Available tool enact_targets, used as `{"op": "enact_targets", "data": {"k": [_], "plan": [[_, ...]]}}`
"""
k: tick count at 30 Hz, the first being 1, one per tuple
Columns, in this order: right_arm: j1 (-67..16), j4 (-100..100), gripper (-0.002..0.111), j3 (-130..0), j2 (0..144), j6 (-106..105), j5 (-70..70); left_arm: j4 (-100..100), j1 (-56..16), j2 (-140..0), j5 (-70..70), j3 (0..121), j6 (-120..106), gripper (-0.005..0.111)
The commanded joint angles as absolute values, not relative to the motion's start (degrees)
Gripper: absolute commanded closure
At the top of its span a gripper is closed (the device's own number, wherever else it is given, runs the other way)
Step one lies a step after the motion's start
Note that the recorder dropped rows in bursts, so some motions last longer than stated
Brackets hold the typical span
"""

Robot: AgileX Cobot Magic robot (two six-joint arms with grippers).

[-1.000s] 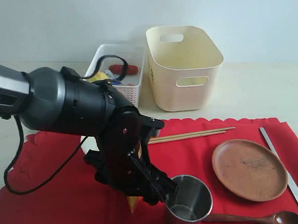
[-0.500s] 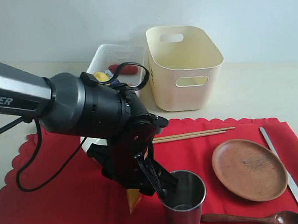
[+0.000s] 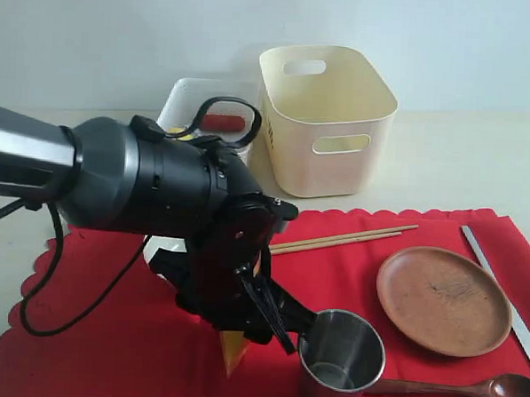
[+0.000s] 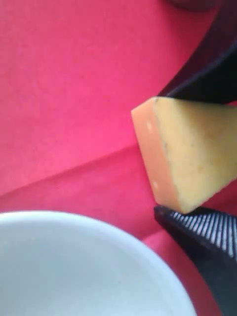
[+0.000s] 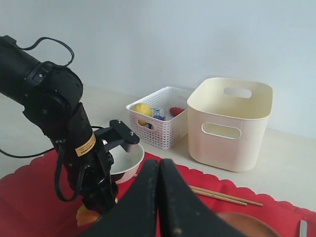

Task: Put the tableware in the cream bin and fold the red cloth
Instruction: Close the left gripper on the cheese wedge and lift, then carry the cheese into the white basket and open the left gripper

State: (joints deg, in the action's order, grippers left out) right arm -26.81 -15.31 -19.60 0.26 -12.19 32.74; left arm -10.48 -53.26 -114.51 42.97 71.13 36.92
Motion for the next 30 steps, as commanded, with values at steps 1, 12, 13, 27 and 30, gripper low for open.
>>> {"op": "enact_targets", "data": {"k": [1, 12, 13, 27, 30], "plan": [[-26.68, -15.49, 0.108, -19.30, 0.00, -12.28, 31.70, -10.08, -53.73, -111.45, 43.45, 71.25, 36.90, 0.107], [-26.68, -15.49, 0.108, -19.30, 0.00, -12.28, 31.70, -9.53, -55.98, -105.96, 45.09, 71.25, 35.13, 0.107], [-26.68, -15.49, 0.108, -19.30, 0.00, -12.28, 31.70, -9.53, -56.39, -105.19, 45.09, 71.25, 34.83, 0.107], [-26.68, -15.49, 0.108, -19.30, 0.00, -12.28, 31.72, -15.21, -56.72, -92.17, 45.69, 71.25, 33.43, 0.107], [-26.68, -15.49, 0.108, -19.30, 0.00, -12.28, 31.72, -17.28, -55.01, -90.79, 45.69, 71.25, 33.43, 0.107]]}}
